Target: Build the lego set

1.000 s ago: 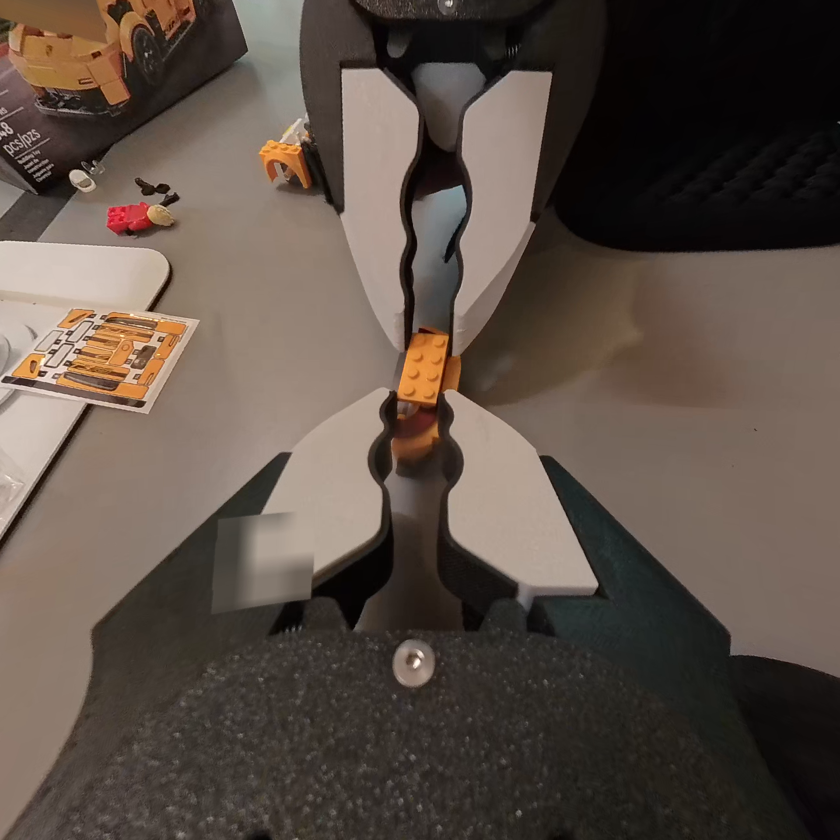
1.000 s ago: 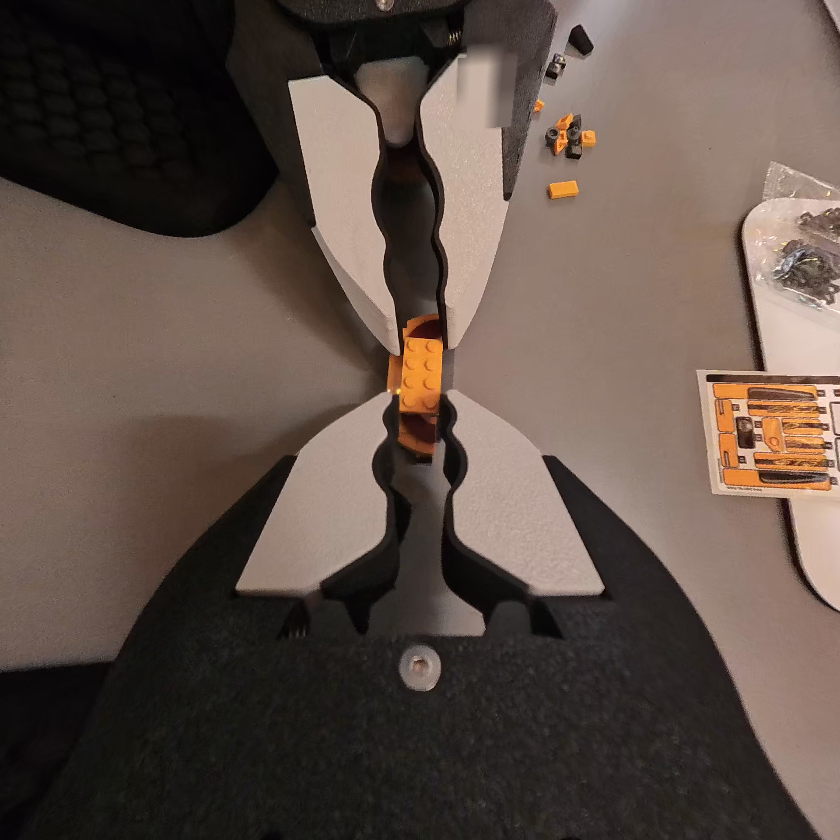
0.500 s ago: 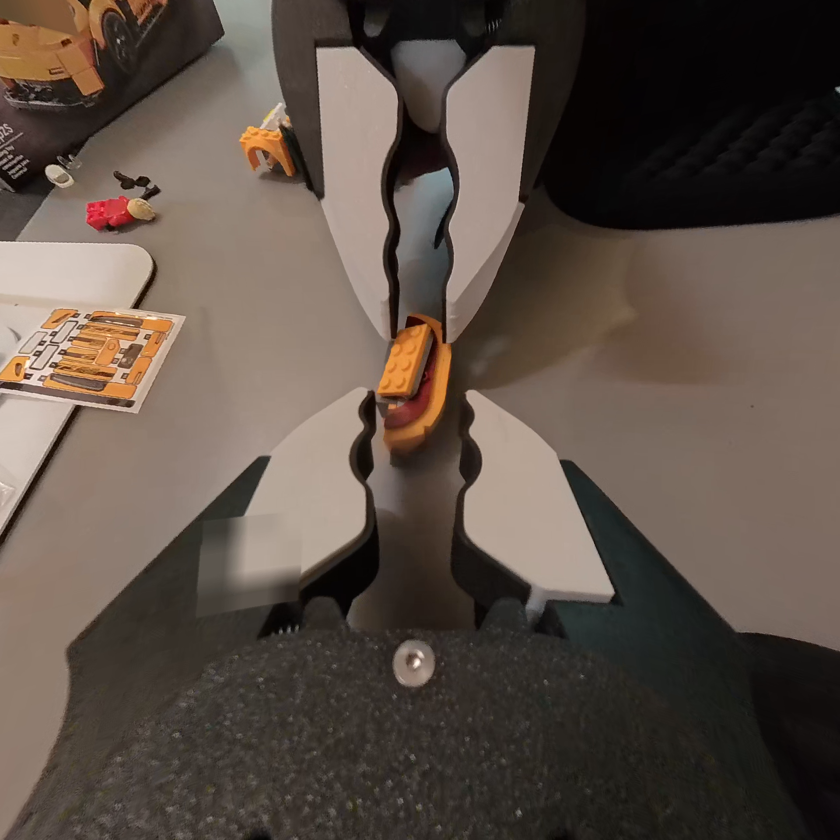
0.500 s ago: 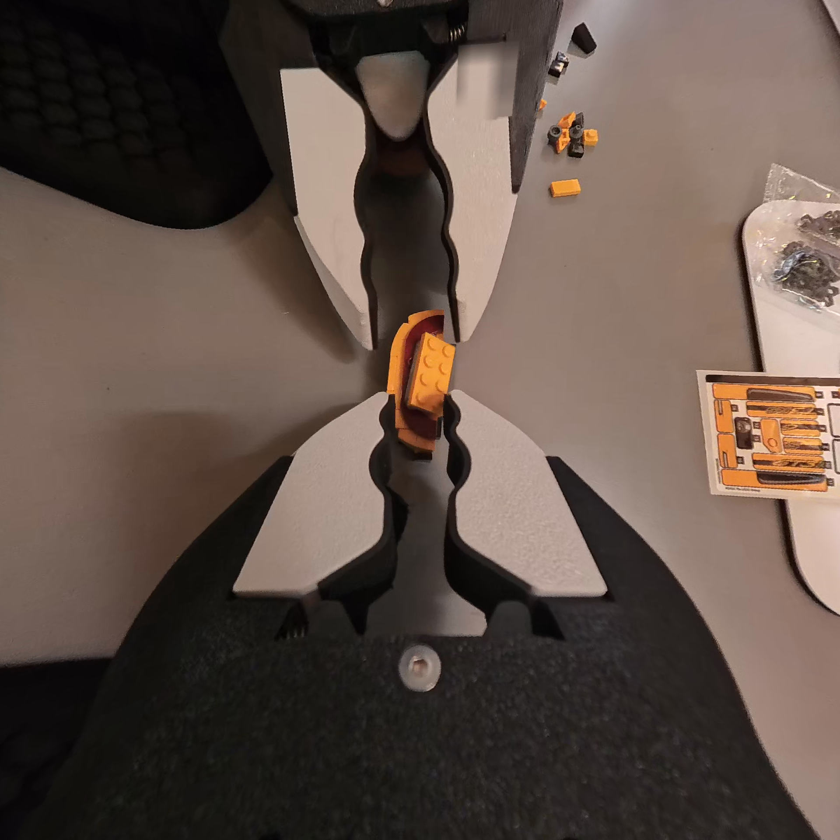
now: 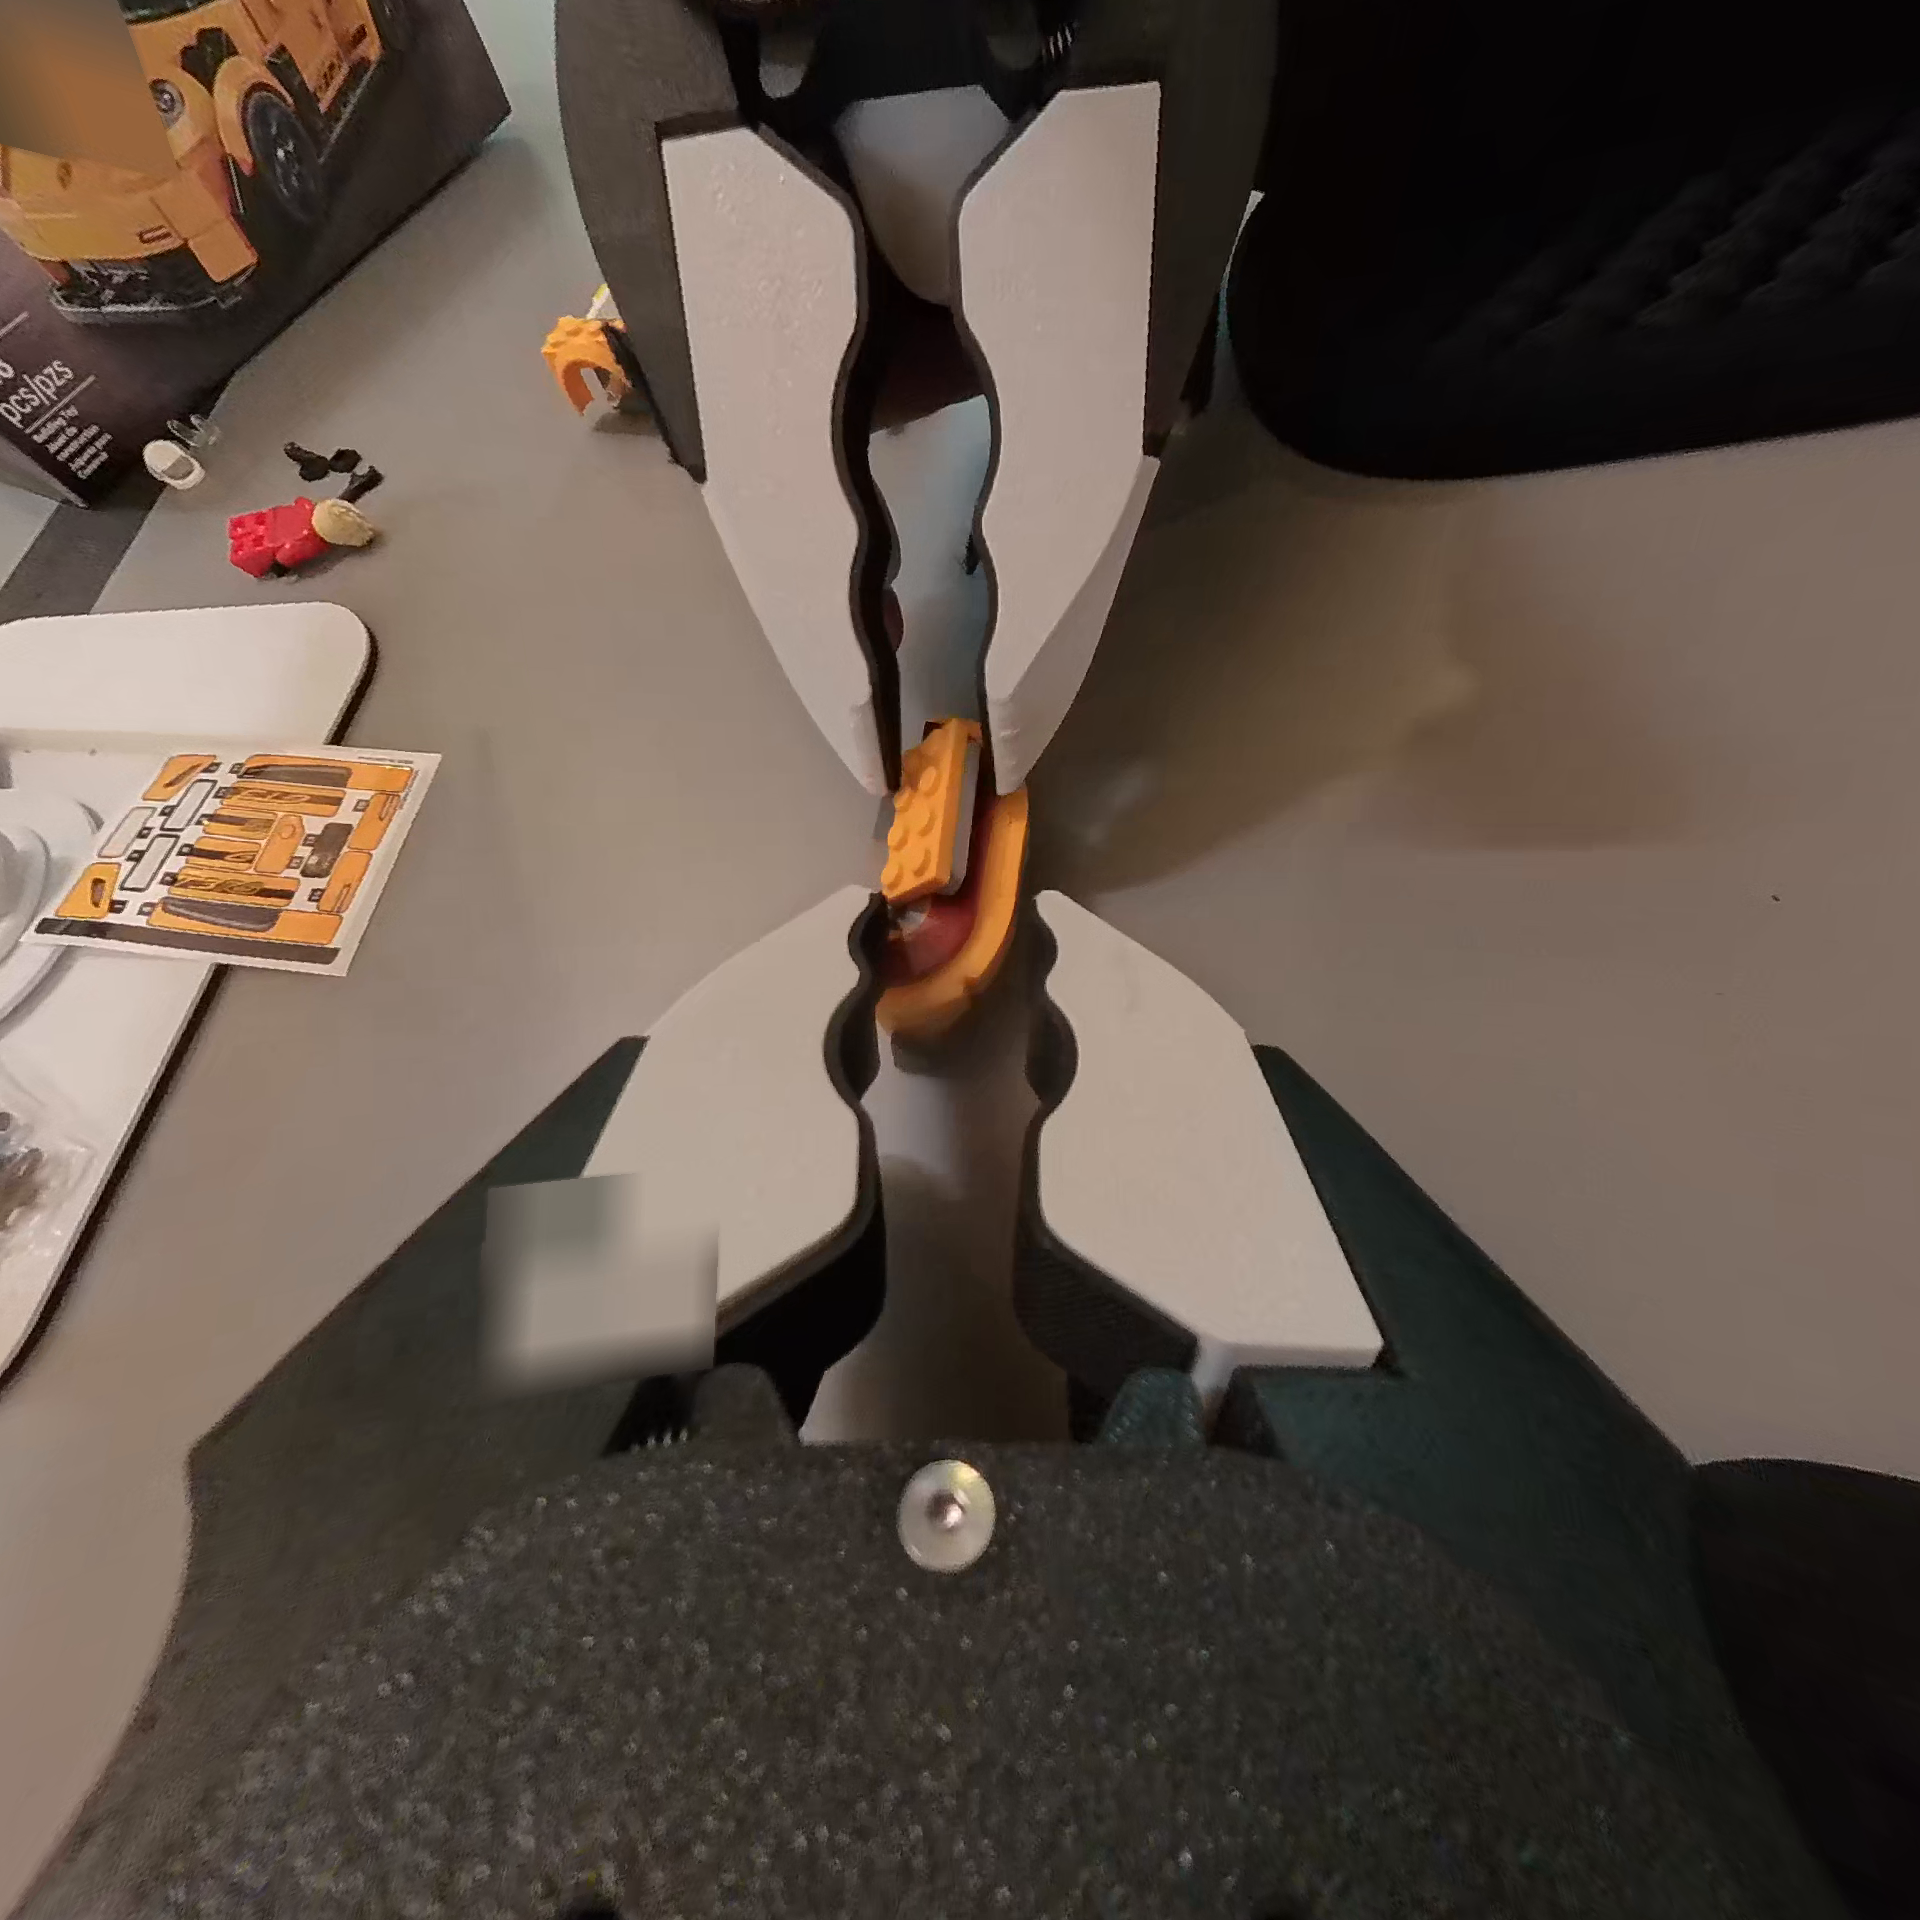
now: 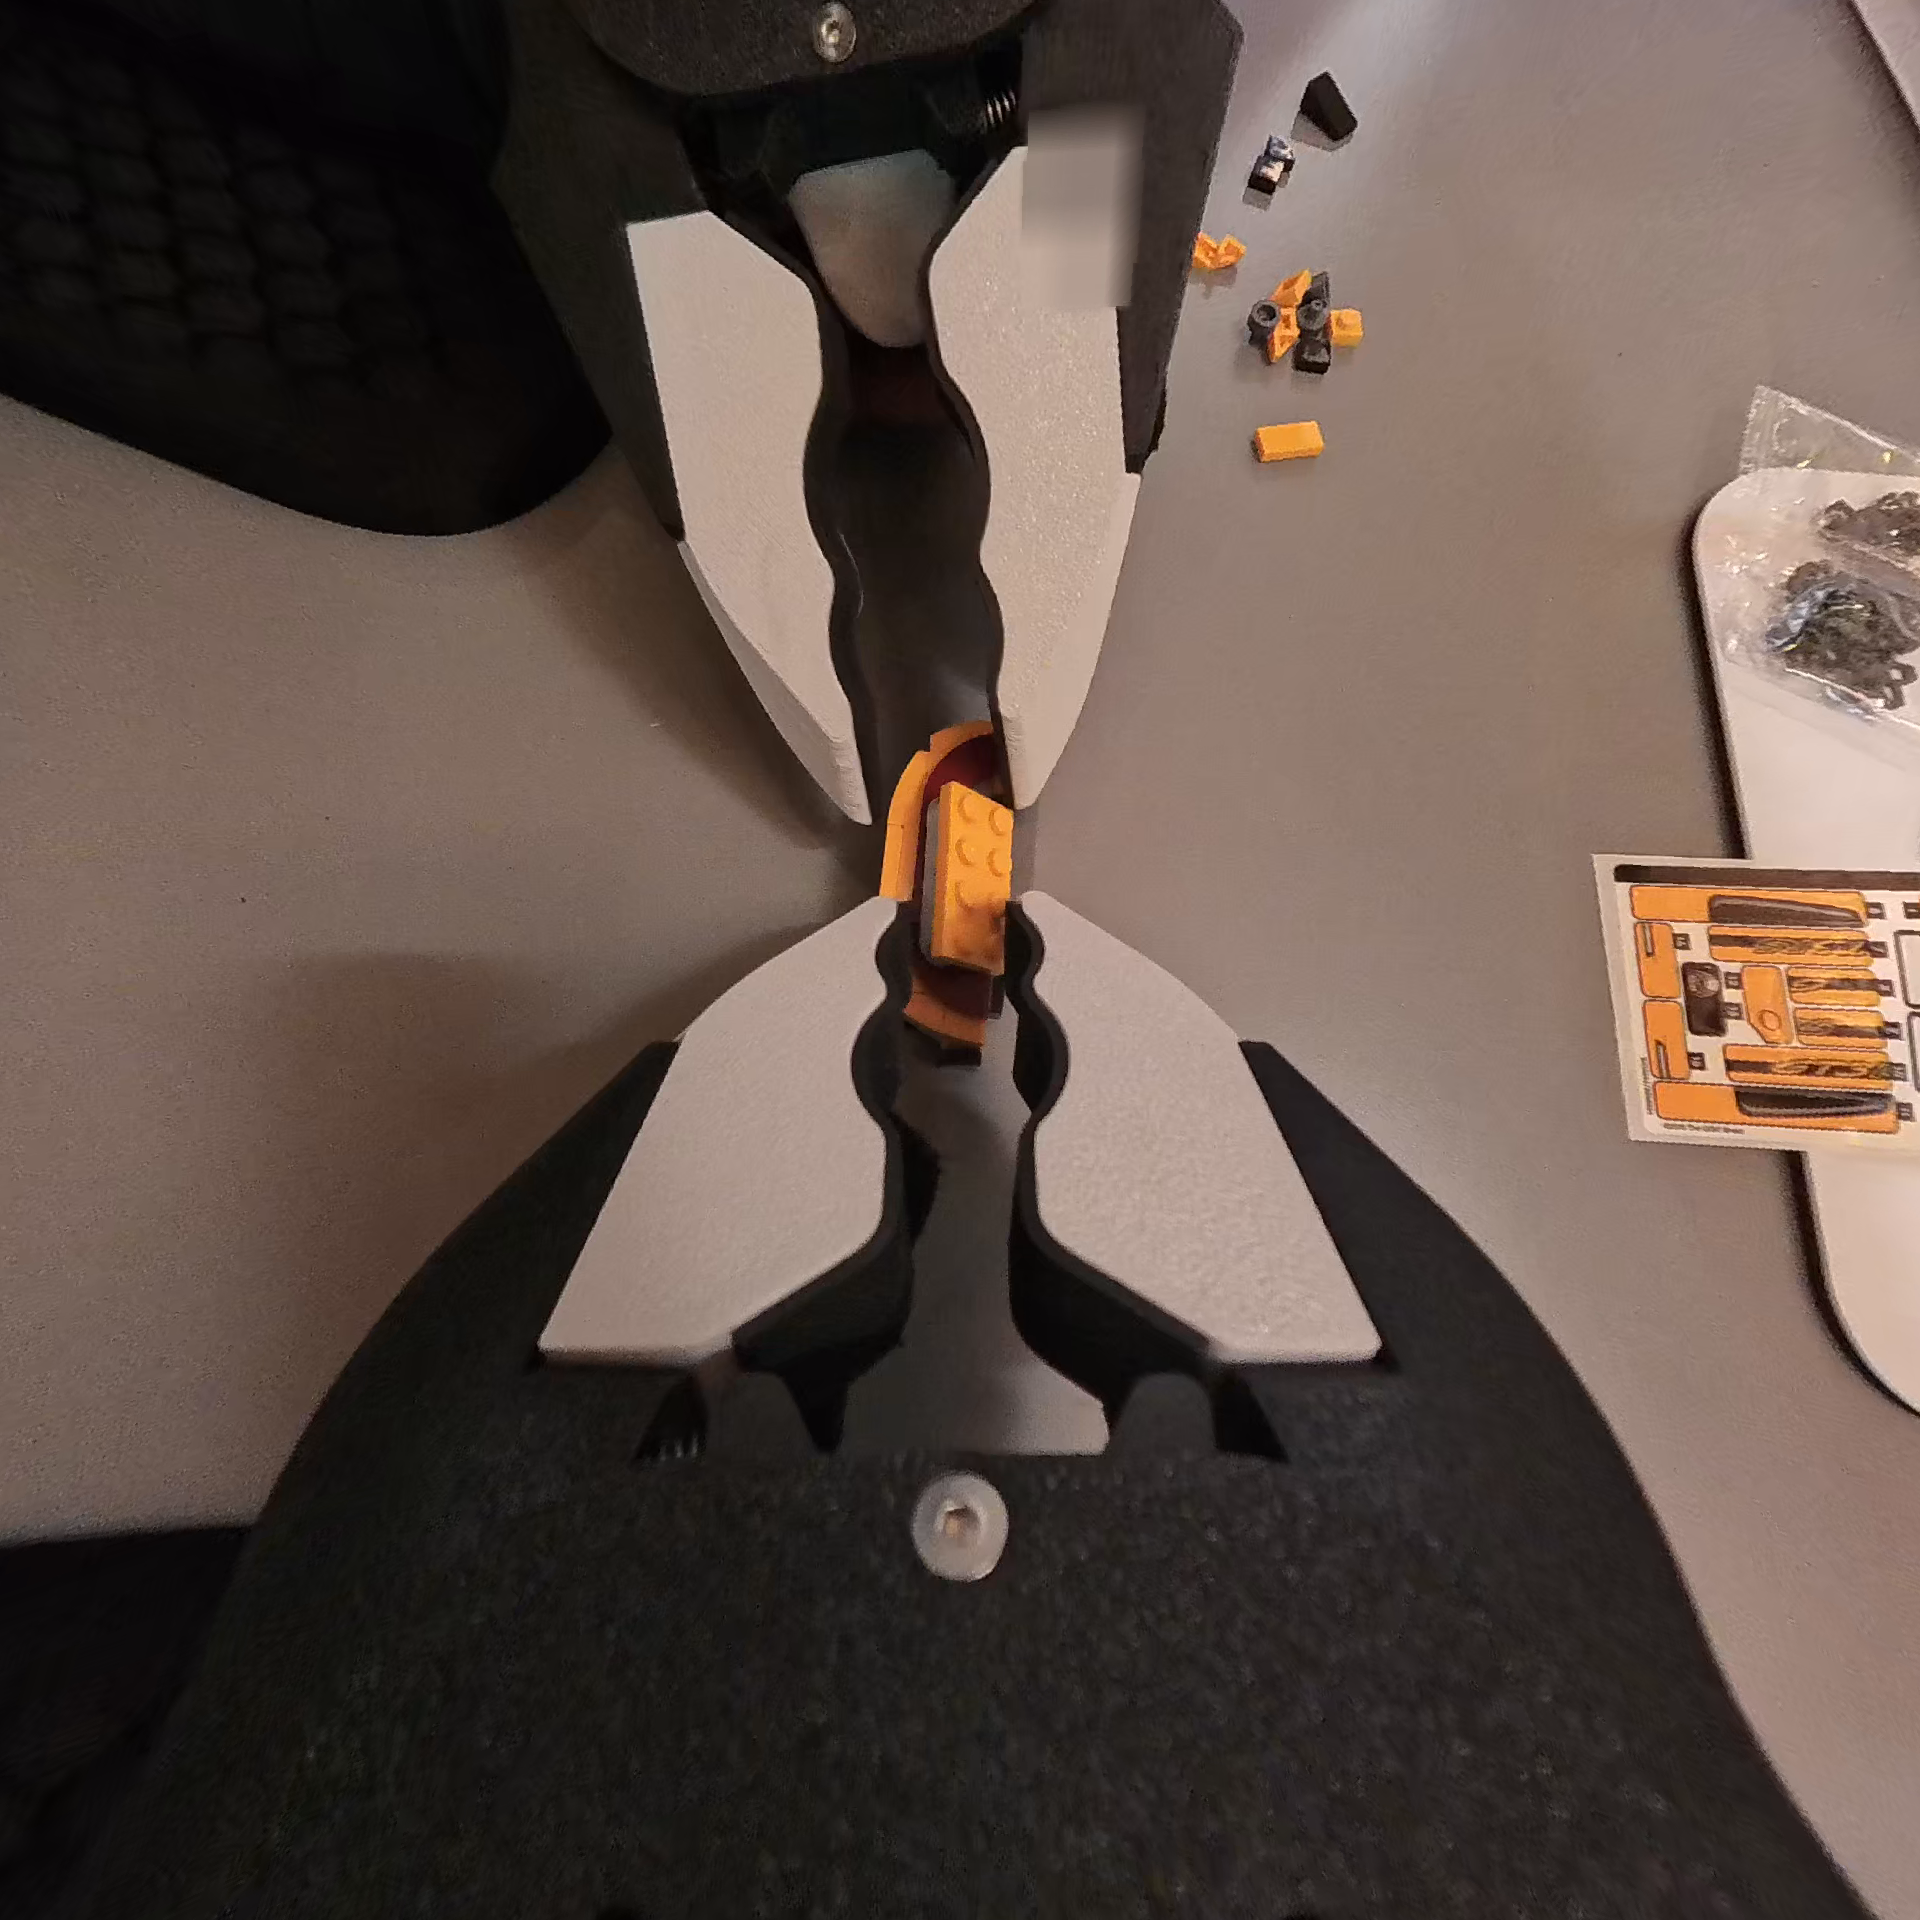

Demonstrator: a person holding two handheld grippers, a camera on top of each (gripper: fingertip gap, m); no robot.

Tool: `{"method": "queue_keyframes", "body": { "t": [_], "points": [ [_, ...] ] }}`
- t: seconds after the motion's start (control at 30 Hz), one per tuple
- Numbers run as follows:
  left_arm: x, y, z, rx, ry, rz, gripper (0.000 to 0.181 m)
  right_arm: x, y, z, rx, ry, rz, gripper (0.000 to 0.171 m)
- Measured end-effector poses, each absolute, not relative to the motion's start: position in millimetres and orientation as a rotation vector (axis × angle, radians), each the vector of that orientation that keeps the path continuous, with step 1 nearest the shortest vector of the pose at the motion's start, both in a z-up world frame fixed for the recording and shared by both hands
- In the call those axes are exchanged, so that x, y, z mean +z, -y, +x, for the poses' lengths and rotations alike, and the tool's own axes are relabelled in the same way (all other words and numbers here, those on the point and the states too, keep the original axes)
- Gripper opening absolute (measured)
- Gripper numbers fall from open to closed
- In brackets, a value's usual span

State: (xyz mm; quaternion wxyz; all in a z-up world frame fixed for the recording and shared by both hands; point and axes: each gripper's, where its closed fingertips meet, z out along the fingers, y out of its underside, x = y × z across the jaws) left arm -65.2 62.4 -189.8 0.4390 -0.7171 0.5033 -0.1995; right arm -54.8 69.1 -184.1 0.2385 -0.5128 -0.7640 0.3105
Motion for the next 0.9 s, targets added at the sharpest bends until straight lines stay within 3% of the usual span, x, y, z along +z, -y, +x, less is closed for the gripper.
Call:
{"method": "queue_keyframes", "body": {
  "t": [0.9],
  "points": [
    [-185,-71,-65,-0.689,-1.115,-1.891,0.027,-180,-66,-56,0.841,2.092,-1.325,0.007]
  ]
}}
